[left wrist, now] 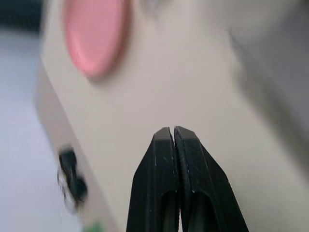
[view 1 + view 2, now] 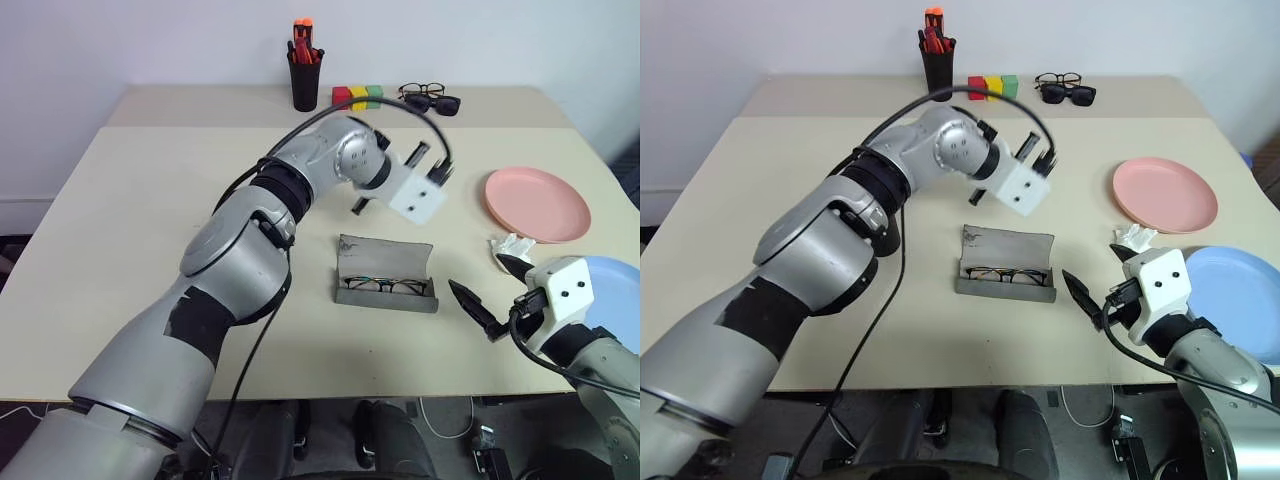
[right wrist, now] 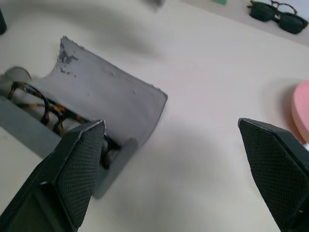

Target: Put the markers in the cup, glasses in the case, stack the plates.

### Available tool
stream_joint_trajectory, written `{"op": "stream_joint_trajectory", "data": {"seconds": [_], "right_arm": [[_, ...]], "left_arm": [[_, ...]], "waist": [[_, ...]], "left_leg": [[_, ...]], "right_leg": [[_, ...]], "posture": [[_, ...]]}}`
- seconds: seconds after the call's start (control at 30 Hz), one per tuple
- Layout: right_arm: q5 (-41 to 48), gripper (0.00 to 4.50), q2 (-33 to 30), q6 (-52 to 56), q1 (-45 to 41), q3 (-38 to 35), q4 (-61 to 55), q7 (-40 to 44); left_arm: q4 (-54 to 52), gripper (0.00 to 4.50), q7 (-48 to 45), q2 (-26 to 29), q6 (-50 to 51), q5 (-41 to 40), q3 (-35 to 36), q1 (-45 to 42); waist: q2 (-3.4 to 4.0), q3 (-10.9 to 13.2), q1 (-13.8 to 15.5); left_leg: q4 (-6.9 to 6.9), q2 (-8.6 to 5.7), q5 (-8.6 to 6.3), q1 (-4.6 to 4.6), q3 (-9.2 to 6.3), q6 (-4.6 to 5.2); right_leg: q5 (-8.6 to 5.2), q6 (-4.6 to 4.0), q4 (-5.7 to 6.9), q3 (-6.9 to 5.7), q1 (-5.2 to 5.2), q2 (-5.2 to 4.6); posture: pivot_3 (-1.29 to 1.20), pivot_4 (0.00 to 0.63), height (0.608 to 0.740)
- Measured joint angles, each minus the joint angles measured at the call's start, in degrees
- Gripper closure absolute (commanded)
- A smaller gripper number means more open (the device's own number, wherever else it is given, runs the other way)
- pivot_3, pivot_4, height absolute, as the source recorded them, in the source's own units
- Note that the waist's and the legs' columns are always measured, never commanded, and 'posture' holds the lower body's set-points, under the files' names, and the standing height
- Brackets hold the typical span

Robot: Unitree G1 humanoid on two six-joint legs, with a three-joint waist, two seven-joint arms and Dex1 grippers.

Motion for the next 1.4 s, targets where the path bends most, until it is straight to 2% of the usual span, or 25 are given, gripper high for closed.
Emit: {"op": "stream_joint_trajectory", "data": {"seconds": [0.2,0.37,0.5,0.9,1.1,1.23,1.33,1.4], "right_arm": [[4.2,0.0,0.48,1.73,-0.07,-2.38,-1.94,-1.75],[6.75,0.0,1.96,1.98,0.65,-4.2,-3.8,-3.57],[6.94,0.0,2.15,1.96,2.24,-4.32,-4.2,-4.31],[7.07,0.0,2.41,1.55,4.9,-5.63,-4.75,-4.37],[7.1,0.0,2.35,1.08,4.71,-6.29,-3.58,-3.27],[7.03,0.0,2.02,1.37,4.33,-6.79,-2.37,-3.3],[6.82,0.0,1.41,2.19,3.57,-8.5,-2.1,-4.71],[6.91,0.0,1.11,2.44,3.53,-10.4,-1.06,-4.95]], "left_arm": [[1.74,4.46,7.77,-0.64,-1.95,9.95,-5.65,0.0],[2.31,4.46,8.29,-1.61,-3.05,12.91,-6.51,1.64],[2.65,4.46,4.94,-1.88,-5.03,12.93,-6.23,3.51],[2.31,4.46,-28.33,-2.63,-8.29,-3.66,10.5,6.32],[-0.9,4.46,-43.82,-2.07,-8.42,-10.53,15.06,8.57],[-4.28,4.46,-46.26,-1.67,-8.47,-13.61,16.94,12.1],[-5.38,4.46,-41.93,-2.02,-6.84,-15.22,19.09,13.59],[-7.74,4.46,-40.06,-2.12,-4.7,-19.2,22.69,14.13]], "waist": [[0.0,0.0,0.04],[0.0,0.0,-0.03],[0.01,-0.01,-0.13],[0.05,-0.03,-0.19],[0.12,-0.07,-0.16],[0.16,-0.12,-0.1],[0.14,-0.11,0.0],[0.13,-0.1,-0.05]], "left_leg": [[0.1,-0.17,-0.18,-0.31,0.05,0.31],[0.13,-0.18,-0.2,-0.29,0.05,0.33],[0.17,-0.17,-0.2,-0.27,0.05,0.33],[0.92,-0.17,-0.38,-0.31,0.04,0.58],[0.93,-0.16,-0.38,-0.31,0.05,0.6],[0.96,-0.17,-0.38,-0.28,0.05,0.61],[1.04,-0.18,-0.39,-0.3,0.05,0.64],[1.05,-0.18,-0.39,-0.31,0.05,0.64]], "right_leg": [[0.05,0.04,-0.09,0.0,-0.19,-0.2],[0.05,0.05,-0.12,0.0,-0.15,-0.22],[0.07,0.06,-0.07,0.01,-0.15,-0.22],[0.06,-0.01,0.06,0.02,0.06,-0.25],[0.07,-0.02,0.08,0.02,0.07,-0.23],[0.12,0.06,0.1,0.02,0.12,-0.23],[0.17,0.15,0.14,0.02,0.12,-0.24],[0.18,0.18,0.14,0.03,0.13,-0.24]], "posture": [[0.0,0.15,0.74],[0.0,0.15,0.74],[0.0,0.15,0.74],[0.0,0.15,0.74],[0.0,0.15,0.74],[0.0,0.15,0.74],[0.0,0.15,0.74],[0.0,0.15,0.74]]}}
